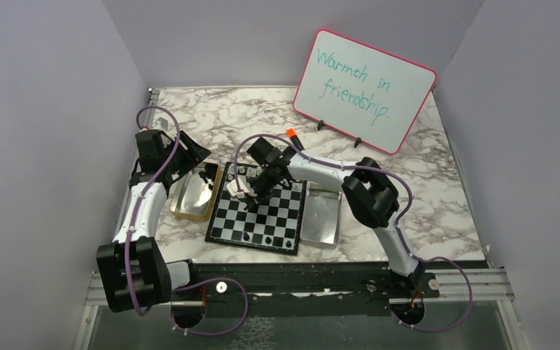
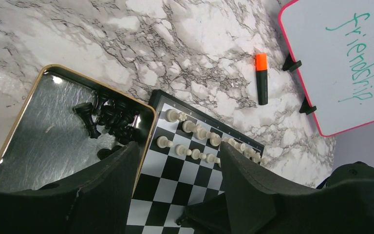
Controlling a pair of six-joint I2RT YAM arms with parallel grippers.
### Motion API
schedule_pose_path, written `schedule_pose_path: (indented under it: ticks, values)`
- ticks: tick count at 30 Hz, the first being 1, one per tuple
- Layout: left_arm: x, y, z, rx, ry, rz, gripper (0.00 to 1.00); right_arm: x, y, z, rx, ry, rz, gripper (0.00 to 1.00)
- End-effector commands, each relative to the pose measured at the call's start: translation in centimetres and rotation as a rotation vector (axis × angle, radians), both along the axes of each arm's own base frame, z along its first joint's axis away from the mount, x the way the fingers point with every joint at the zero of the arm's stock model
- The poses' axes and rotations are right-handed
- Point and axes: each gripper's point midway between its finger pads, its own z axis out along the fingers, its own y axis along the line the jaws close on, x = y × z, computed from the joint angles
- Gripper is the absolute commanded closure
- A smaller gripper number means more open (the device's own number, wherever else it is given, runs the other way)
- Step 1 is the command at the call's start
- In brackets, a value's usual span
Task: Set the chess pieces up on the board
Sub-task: Pick up the chess piece from the chessboard, then place the chess piece on the chessboard.
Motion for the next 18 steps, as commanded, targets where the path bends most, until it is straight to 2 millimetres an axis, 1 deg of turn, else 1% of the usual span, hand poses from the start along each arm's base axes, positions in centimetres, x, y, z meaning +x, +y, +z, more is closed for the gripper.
schedule_pose_path:
  ticks: [1, 4, 5, 8, 10, 14, 16, 18]
  values:
    - [-0.8, -1.0, 1.2, -0.029, -0.033, -0.06, 0.38, -0.6, -0.5, 0.2, 0.01, 0.051, -0.052, 0.78]
    - [-1.2, -1.8, 1.9, -0.047, -0.047, -0.104, 0.4, -0.7, -0.5, 1.8, 0.084, 0.098, -0.099, 0.83]
    - [-1.3, -2.2, 2.2, -0.053, -0.055, -0.123, 0.41, -0.5, -0.4, 2.9, 0.115, 0.12, -0.14, 0.85]
    - [-1.8, -3.7, 2.7, -0.088, -0.062, -0.192, 0.44, 0.2, -1.0, 5.2, 0.203, 0.163, -0.224, 0.85]
    - [-2.3, -4.8, 3.2, -0.116, -0.07, -0.246, 0.45, 1.2, -1.5, 6.9, 0.269, 0.185, -0.311, 0.85]
    - [-3.6, -7.7, 4.7, -0.172, -0.1, -0.372, 0.46, 3.0, -2.9, 10.1, 0.402, 0.19, -0.484, 0.87]
    - [-4.4, -9.2, 5.4, -0.2, -0.114, -0.433, 0.46, 3.7, -3.4, 12.0, 0.485, 0.173, -0.552, 0.87]
    - [-5.2, -10.8, 6.1, -0.236, -0.122, -0.498, 0.48, 4.2, -3.9, 13.5, 0.548, 0.176, -0.625, 0.87]
